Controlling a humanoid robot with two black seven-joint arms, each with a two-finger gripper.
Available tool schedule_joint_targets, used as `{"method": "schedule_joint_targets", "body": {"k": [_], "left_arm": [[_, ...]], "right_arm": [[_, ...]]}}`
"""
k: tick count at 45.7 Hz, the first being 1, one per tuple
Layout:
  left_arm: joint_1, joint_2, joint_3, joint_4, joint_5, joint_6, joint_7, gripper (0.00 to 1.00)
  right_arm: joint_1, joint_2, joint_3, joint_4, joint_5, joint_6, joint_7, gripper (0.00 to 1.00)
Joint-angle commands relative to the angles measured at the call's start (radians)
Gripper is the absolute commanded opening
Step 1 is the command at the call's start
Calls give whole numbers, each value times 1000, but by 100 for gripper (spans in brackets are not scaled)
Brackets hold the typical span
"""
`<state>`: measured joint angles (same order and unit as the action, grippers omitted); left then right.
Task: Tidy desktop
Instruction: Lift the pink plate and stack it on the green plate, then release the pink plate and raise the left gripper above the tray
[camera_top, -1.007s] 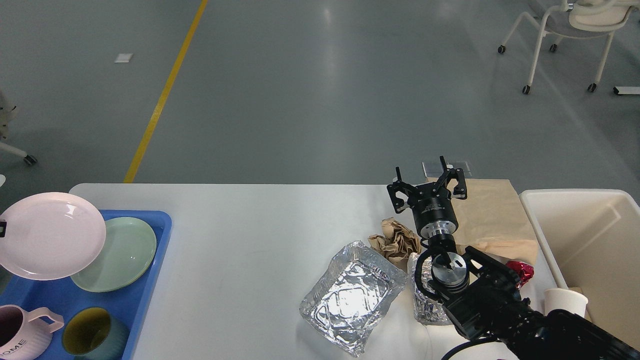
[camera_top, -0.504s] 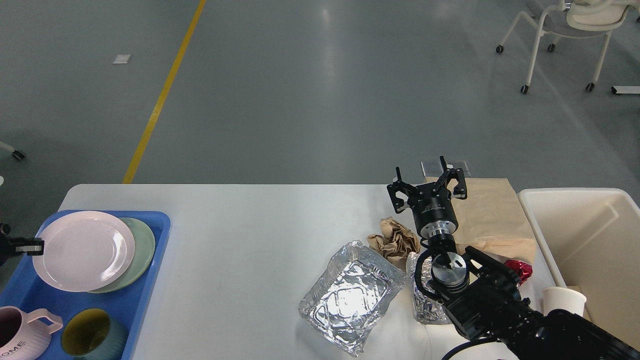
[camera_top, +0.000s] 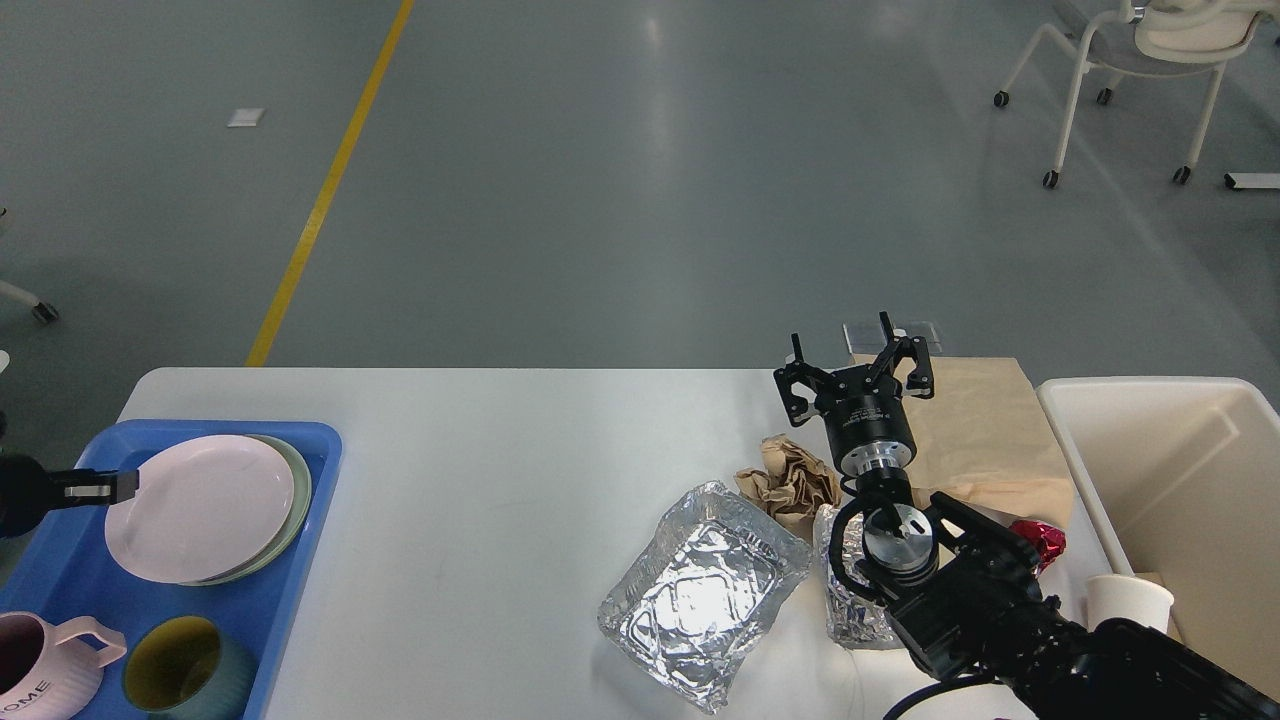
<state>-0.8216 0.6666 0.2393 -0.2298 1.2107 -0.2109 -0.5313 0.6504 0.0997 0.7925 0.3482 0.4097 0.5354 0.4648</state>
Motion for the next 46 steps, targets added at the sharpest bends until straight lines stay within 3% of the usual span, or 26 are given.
{"method": "schedule_joint_targets", "body": {"k": [1, 5, 7, 13, 16, 19, 21, 25, 27, 34, 39, 46], "left_arm": [[-79, 63, 3, 0, -66, -59, -97, 81], [-224, 151, -2, 0, -131, -210, -148, 83], [-359, 192, 0, 0, -187, -331, -171, 84], [-634, 281, -38, 6, -442, -592, -173, 87], [-572, 274, -86, 0, -668, -698, -168, 87], [-415, 249, -175, 0, -972, -731, -154, 87], [-311, 229, -253, 0, -1167, -729, -100, 87], [-179, 191, -437, 0, -1477, -713, 127, 87], [-131, 162, -556, 1, -1560, -682, 209, 88], [13, 71, -889, 1, -1574, -604, 367, 93], [21, 22, -974, 1, -1573, -605, 419, 94], [18, -15, -976, -8, -1567, -620, 422, 95]], "right_arm": [[0, 0, 1, 0, 0, 0, 0, 100], [0, 0, -1, 0, 0, 0, 0, 100], [0, 0, -1, 0, -3, 0, 0, 100], [0, 0, -1, -2, 0, 0, 0, 100], [0, 0, -1, -2, -3, 0, 0, 100], [0, 0, -1, -2, -3, 0, 0, 100], [0, 0, -1, -2, -3, 0, 0, 100], [0, 0, -1, -2, 0, 0, 0, 100], [0, 0, -1, -2, 0, 0, 0, 100], [0, 0, -1, -2, 0, 0, 0, 100], [0, 0, -1, -2, -3, 0, 0, 100], [0, 0, -1, -2, 0, 0, 0, 100]]}}
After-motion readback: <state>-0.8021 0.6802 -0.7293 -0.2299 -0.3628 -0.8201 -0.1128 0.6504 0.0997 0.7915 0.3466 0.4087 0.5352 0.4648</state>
